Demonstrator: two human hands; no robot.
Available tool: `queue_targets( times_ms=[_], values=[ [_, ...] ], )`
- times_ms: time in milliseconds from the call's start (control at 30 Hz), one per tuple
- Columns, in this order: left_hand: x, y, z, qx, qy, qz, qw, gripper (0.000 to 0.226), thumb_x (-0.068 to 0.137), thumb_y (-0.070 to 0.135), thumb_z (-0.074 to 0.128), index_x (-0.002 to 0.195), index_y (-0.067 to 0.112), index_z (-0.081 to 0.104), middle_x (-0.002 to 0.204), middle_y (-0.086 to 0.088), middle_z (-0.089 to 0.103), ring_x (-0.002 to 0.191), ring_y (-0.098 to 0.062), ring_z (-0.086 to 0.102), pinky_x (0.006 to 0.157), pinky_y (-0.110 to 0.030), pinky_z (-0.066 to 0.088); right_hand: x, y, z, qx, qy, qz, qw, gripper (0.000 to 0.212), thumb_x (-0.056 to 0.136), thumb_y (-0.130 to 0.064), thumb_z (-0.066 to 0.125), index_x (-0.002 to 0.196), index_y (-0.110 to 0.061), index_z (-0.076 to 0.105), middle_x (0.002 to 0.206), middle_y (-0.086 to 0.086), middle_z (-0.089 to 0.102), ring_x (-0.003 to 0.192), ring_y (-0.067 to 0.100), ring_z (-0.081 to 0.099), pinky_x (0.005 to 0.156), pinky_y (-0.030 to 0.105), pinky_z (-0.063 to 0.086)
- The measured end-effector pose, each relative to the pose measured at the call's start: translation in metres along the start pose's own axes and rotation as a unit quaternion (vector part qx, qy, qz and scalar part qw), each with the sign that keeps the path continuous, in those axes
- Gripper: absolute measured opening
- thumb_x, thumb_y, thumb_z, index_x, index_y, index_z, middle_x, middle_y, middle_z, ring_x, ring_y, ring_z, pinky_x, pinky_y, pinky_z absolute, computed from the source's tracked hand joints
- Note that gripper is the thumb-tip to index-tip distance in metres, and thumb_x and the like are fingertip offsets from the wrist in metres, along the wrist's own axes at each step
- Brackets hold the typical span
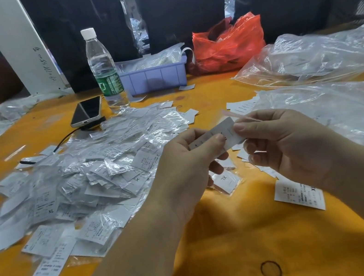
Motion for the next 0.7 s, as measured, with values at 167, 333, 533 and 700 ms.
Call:
queue_targets(
  times_ms=[167,333,533,700],
  values=[
    [-0.001,0.0,0.001,0.007,-0.006,0.006,1.0,0.003,0.09,0.011,0.065,0.09,0.009,0.067,0.064,0.001,0.067,0.052,-0.012,0.056,0.045,-0.021,0.039,0.002,-0.004,-0.006,0.023,0.022,-0.015,0.999,0.012,0.07,-0.024,0.07,0.07,-0.012,0.067,0.065,0.002,0.061,0.05,0.009,0.05,0.044,0.022,0.044],
    [-0.003,0.003,0.007,-0.004,-0.04,0.012,0.999,0.003,0.089,0.008,0.065,0.09,0.008,0.066,0.063,0.0,0.066,0.051,-0.01,0.053,0.044,-0.019,0.038,0.003,-0.004,-0.009,0.03,0.03,-0.02,0.999,0.018,0.068,-0.03,0.072,0.065,-0.012,0.067,0.065,0.003,0.059,0.053,0.011,0.048,0.043,0.022,0.043],
    [-0.002,0.002,0.01,-0.004,-0.064,0.007,0.998,0.008,0.082,0.011,0.069,0.087,0.007,0.066,0.06,0.0,0.064,0.048,-0.009,0.049,0.043,-0.017,0.036,0.004,-0.003,-0.008,0.021,0.028,-0.021,0.999,0.019,0.065,-0.034,0.072,0.06,-0.016,0.07,0.061,0.001,0.059,0.056,0.014,0.048,0.043,0.022,0.044],
    [-0.001,0.002,0.01,-0.002,-0.069,0.0,0.998,0.012,0.069,0.02,0.065,0.077,0.012,0.066,0.058,0.0,0.062,0.045,-0.01,0.046,0.042,-0.017,0.035,0.004,-0.003,-0.008,0.021,0.029,-0.024,0.999,0.021,0.067,-0.035,0.071,0.061,-0.016,0.069,0.061,0.0,0.059,0.051,0.012,0.048,0.043,0.022,0.044]
  ],
)
Point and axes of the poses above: each hand's wrist, its own x-axis towards the middle knuckle, its own z-axis out of the palm, y = z × x, the point moved 7 cm from there along x, towards the middle knuckle
